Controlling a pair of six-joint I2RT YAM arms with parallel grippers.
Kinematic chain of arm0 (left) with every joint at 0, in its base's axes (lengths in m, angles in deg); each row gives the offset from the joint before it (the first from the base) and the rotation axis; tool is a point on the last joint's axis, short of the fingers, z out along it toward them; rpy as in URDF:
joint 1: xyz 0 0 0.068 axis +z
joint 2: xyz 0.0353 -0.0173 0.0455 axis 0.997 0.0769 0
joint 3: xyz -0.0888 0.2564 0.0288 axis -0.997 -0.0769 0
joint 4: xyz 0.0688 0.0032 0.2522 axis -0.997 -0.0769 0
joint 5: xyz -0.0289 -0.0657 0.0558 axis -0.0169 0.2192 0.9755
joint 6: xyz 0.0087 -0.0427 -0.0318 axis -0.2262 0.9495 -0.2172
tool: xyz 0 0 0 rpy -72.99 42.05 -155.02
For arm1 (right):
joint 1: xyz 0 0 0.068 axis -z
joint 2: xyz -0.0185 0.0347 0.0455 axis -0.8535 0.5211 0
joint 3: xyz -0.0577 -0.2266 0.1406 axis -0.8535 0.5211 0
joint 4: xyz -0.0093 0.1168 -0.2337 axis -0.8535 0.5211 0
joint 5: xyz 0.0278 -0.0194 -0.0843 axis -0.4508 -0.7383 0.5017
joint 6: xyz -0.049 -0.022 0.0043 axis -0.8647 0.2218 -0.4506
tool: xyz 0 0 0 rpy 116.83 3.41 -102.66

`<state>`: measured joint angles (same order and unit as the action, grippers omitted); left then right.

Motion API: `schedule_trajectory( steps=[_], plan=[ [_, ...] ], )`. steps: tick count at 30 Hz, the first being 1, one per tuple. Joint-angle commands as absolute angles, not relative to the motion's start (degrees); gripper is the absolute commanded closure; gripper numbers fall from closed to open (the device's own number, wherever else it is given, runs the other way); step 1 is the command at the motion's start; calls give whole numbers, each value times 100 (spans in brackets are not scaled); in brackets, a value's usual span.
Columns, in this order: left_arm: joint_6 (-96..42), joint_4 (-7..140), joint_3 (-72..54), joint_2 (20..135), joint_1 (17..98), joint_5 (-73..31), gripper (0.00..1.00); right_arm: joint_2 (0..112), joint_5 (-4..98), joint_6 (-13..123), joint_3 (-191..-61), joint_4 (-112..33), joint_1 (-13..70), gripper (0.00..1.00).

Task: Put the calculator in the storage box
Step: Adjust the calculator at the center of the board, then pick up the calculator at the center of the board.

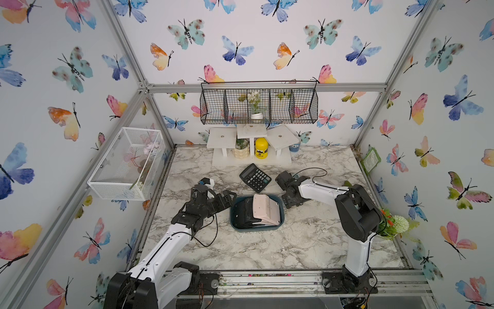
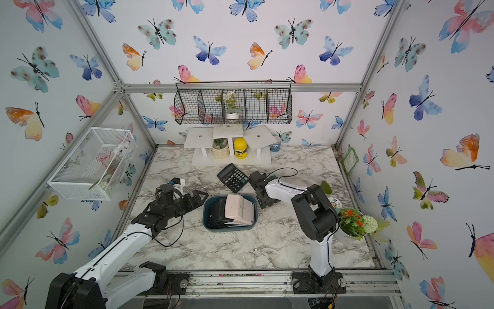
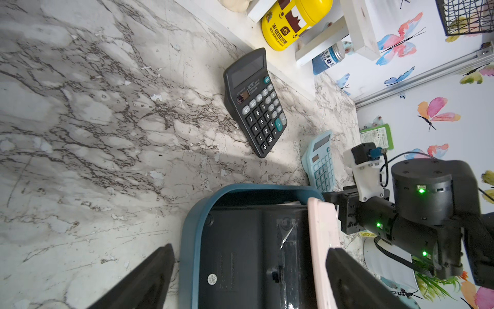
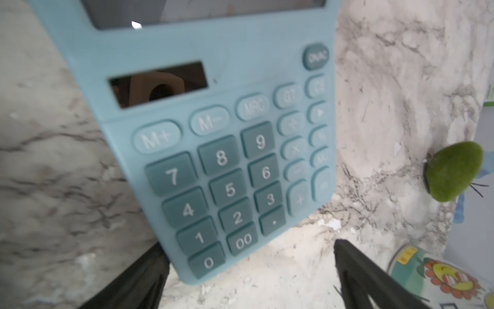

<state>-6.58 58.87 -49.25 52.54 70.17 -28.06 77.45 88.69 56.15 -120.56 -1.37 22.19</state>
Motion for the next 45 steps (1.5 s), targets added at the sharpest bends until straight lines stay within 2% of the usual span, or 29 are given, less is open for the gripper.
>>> schedule_trajectory(
  steps=[1, 12, 18, 22, 30, 36, 45],
  plan=[
    [-700, 5778, -5012, 5156, 7052, -2837, 5, 7351, 8838, 5636, -11518, -417, 2582, 1],
    [-750, 5803, -5012, 5231, 7050, -2884, 4, 6714, 9037, 5775, -11028, -577, 3019, 1],
    [-899, 6000, -4924, 5789, 7215, -3375, 3, 6445, 7690, 5720, -11444, -643, 3217, 1],
    [-883, 6309, -4892, 6100, 7218, -4043, 3, 6580, 7404, 5866, -12056, -487, 3218, 4],
    [-833, 6641, -5009, 6369, 7214, -4366, 2, 7720, 7383, 6843, -13746, 77, 3205, 2],
    [-872, 6706, -5089, 6404, 7215, -4375, 2, 8391, 7549, 7126, -14428, 215, 3059, 1],
    [-856, 6723, -5191, 6262, 7214, -4226, 2, 9862, 8527, 7449, -15979, 1602, 2666, 0]
  ],
)
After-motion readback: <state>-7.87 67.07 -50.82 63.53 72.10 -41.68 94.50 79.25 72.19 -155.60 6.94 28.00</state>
